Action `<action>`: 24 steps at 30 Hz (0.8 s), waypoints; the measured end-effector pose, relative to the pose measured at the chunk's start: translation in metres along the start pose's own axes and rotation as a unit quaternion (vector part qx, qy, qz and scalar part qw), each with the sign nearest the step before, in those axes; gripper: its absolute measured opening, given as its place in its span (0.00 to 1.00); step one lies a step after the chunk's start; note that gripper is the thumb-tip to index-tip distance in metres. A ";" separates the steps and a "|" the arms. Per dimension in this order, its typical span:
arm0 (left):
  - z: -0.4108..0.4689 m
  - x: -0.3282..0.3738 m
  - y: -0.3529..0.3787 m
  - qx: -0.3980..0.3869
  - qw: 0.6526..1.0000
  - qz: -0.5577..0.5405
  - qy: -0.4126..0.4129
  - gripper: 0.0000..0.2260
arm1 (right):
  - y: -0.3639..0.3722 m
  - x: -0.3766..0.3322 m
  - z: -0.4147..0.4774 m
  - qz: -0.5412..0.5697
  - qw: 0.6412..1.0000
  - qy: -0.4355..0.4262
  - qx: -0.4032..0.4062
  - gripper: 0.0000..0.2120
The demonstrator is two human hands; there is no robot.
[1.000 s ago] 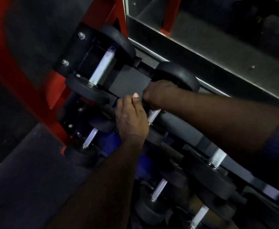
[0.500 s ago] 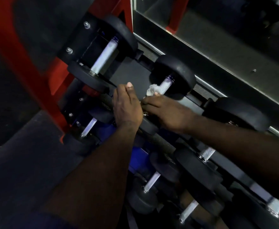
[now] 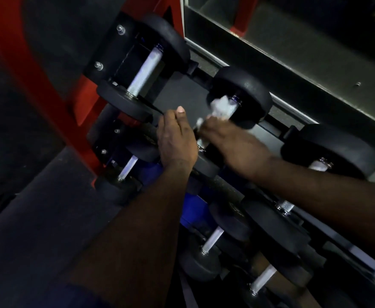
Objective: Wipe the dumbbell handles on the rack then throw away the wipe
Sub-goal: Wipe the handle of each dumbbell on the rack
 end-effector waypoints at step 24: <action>0.005 -0.006 0.003 -0.001 1.000 -0.004 0.015 0.20 | -0.003 0.024 0.032 -0.151 0.976 -0.131 -0.081 0.17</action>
Point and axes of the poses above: each hand's wrist, its own z-axis towards the middle knuckle, its own y-axis out of the palm, x = y × z, the point moved 1 cm from there along z, towards the middle knuckle, and after that the axes turned 10 degrees about -y, right-handed, at the moved point
